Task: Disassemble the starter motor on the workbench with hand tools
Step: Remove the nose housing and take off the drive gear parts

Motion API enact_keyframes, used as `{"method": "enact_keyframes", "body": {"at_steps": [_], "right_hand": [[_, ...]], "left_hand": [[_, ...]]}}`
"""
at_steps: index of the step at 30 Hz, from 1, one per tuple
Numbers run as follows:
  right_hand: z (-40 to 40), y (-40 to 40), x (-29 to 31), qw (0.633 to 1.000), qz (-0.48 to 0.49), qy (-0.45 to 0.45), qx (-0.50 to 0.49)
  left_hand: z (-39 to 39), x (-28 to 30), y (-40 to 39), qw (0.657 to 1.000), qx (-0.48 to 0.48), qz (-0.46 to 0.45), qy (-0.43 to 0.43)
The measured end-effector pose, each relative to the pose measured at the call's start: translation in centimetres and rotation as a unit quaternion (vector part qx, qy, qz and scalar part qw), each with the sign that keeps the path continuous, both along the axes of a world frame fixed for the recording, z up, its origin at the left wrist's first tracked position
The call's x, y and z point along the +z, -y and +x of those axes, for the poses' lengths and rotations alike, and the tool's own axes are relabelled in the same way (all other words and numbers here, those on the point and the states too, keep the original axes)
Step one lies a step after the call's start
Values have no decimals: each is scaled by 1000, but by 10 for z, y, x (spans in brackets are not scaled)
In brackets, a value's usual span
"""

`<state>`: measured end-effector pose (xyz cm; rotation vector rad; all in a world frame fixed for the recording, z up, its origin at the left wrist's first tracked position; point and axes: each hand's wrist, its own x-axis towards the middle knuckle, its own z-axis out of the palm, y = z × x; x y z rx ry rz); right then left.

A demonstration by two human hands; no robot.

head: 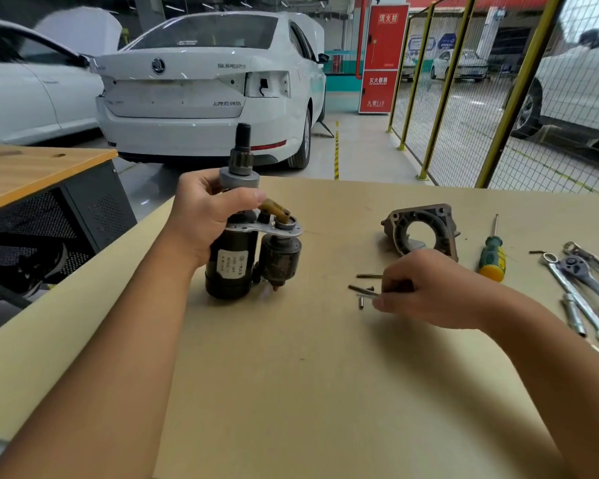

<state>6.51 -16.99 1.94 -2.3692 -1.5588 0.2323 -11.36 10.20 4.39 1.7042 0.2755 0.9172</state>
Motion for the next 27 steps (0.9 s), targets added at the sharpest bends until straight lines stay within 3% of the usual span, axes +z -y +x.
{"method": "enact_keyframes", "body": {"at_steps": [3,9,12,14,16,18,19,27], "right_hand": [[3,-1,-5,999,-53,10,-1],[7,2,-5,999,-39,1,-4],[1,3,-2,997,68,-27,-1],[-4,3,3,961,252,-109,-18],[-10,2,13,887,397,-233,-27],[-18,-1,20,836,438,-332,-2],[-21,-3,21,829,435,-351,17],[-37,-43,24,876,378,-292,65]], "left_hand": [[-1,7,6,997,-48,34,-54],[6,16,34,981,-90,107,-136],[15,15,51,968,-88,162,-169],[19,14,57,960,-91,188,-186],[19,14,59,958,-92,193,-194],[17,15,58,956,-98,195,-194],[16,16,58,956,-102,197,-194],[10,19,54,951,-144,194,-194]]}}
